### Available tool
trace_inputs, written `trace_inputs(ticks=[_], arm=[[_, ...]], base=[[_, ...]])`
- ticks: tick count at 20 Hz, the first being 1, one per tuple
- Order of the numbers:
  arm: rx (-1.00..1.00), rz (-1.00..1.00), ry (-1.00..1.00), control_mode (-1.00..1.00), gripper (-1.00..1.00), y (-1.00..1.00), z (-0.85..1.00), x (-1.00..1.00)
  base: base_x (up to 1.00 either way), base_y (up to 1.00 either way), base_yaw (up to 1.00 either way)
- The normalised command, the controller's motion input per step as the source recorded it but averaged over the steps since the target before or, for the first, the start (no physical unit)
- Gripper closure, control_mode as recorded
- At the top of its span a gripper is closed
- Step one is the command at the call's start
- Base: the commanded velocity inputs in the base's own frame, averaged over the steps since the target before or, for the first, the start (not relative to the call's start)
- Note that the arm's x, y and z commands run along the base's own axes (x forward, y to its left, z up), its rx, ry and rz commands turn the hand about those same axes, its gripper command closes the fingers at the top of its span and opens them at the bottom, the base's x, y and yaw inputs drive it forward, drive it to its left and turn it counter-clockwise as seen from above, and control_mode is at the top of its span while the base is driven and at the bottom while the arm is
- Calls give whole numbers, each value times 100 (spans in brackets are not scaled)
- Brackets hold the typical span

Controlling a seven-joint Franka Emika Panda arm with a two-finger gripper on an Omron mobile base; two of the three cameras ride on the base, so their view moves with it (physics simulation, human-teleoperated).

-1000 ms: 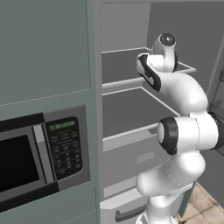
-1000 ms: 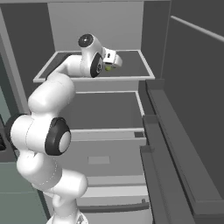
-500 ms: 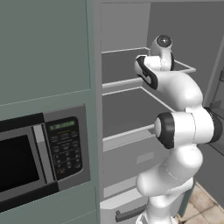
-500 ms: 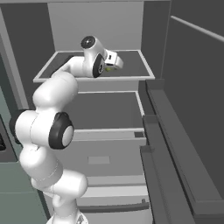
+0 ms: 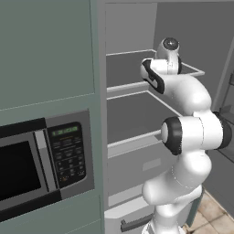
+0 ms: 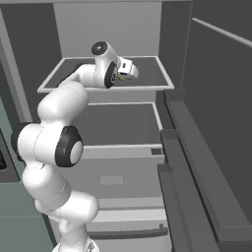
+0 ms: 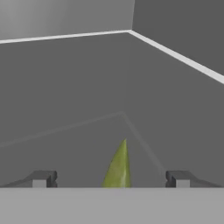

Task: There is a bowl on the dining counter. Grab a lemon wedge from the fridge and place it in the bowl. Then get the liquor bottle and glass cup from the cabinet and place them next to the bowl.

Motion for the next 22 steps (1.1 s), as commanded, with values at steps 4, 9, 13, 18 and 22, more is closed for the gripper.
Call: trace_inputs(ticks=[4,9,13,18,22], arm=[[0,-2,2,-100,100,0,-32,0],[0,-2,2,-100,100,0,-30,-1],[2,-2,0,-100,100,0,-21,-21],[4,-2,0,-100,100,0,-3,-51],[9,-2,-11,-100,100,0,46,-90]], base=[[0,0,0],[0,0,0],[0,0,0],[0,0,0],[0,0,0]])
